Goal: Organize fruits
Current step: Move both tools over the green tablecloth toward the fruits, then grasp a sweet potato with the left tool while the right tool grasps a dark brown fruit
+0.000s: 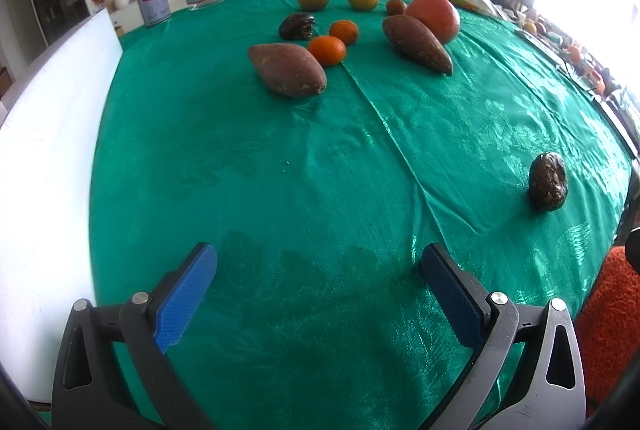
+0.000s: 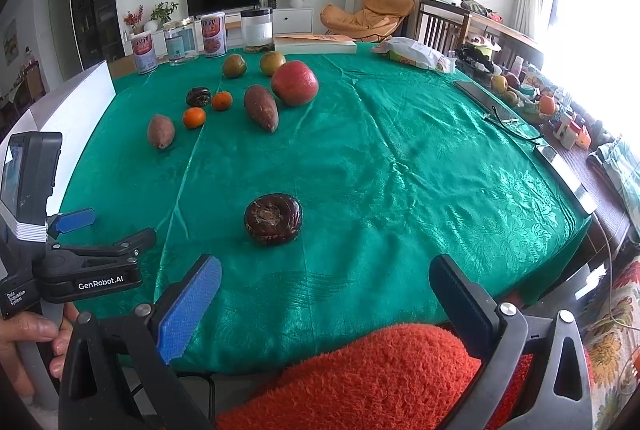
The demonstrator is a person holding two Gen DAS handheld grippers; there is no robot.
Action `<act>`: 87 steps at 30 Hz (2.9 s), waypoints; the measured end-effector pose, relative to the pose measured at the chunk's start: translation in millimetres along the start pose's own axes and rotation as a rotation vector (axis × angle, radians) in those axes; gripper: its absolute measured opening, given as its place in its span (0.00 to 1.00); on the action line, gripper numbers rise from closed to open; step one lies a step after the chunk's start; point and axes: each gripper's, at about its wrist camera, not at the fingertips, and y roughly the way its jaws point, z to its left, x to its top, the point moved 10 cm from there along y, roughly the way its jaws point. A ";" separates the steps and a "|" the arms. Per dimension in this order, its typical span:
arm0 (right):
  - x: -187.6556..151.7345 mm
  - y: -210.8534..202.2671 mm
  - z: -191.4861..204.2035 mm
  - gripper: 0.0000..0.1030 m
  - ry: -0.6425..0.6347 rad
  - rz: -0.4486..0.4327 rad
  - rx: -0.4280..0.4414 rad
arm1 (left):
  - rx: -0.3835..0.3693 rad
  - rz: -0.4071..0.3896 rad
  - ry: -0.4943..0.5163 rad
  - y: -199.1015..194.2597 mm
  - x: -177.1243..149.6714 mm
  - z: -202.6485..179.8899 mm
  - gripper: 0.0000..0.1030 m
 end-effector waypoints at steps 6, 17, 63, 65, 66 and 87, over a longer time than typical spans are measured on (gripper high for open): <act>-1.0 2.7 0.2 1.00 0.000 0.015 0.001 | -0.021 0.028 0.008 -3.9 -3.6 -4.6 0.99; 36.3 -14.5 2.6 1.00 -0.023 0.039 -0.033 | -0.112 -0.128 0.044 -82.8 33.2 -21.0 0.99; 85.1 -65.5 -74.8 1.00 0.060 -0.104 -0.154 | -0.252 -0.025 -0.071 -85.1 58.0 -8.7 0.99; 68.1 -46.9 -64.3 1.00 0.102 -0.053 -0.053 | -0.351 0.049 -0.165 -70.2 65.9 -1.9 0.99; 59.0 -37.4 -59.3 1.00 0.115 -0.029 -0.026 | -0.367 0.077 -0.200 -61.5 71.2 2.6 0.99; 10.9 -1.0 -60.3 1.00 0.189 0.075 0.059 | -0.119 0.211 -0.260 81.8 119.6 38.2 0.42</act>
